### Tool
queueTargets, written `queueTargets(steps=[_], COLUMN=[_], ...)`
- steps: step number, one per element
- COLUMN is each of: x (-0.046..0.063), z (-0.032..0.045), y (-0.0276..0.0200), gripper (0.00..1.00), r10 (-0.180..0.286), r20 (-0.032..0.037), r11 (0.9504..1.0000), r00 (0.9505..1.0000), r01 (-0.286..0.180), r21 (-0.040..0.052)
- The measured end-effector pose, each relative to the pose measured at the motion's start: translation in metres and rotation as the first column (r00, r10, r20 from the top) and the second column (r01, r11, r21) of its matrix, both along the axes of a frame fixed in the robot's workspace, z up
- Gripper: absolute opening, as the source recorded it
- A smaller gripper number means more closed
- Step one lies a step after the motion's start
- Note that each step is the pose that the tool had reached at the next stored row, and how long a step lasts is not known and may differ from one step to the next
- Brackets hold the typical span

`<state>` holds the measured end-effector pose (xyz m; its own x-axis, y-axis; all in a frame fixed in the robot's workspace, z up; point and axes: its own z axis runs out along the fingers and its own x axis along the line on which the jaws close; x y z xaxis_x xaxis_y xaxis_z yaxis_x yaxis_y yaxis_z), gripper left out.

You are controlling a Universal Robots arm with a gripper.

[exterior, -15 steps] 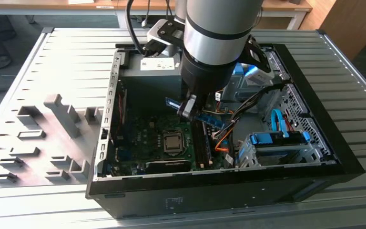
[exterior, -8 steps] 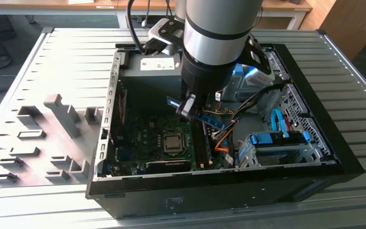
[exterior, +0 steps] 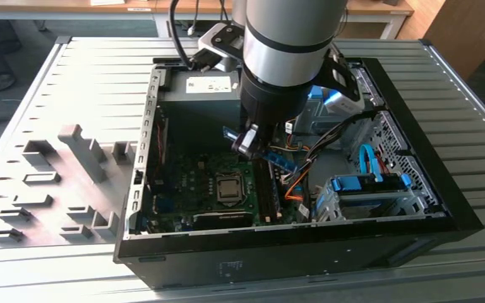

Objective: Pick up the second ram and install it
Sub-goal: 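Insert the second ram into the second slot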

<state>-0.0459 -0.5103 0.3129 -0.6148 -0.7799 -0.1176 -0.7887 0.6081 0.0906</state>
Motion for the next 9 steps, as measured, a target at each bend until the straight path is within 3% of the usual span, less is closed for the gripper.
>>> queueTargets(steps=[9], x=[0.0], z=[-0.0001], y=[0.0], gripper=[0.14], r10=[-0.052], r20=[0.0], r11=[0.9986], r00=[0.9986], r01=[0.052], r21=[-0.0001])
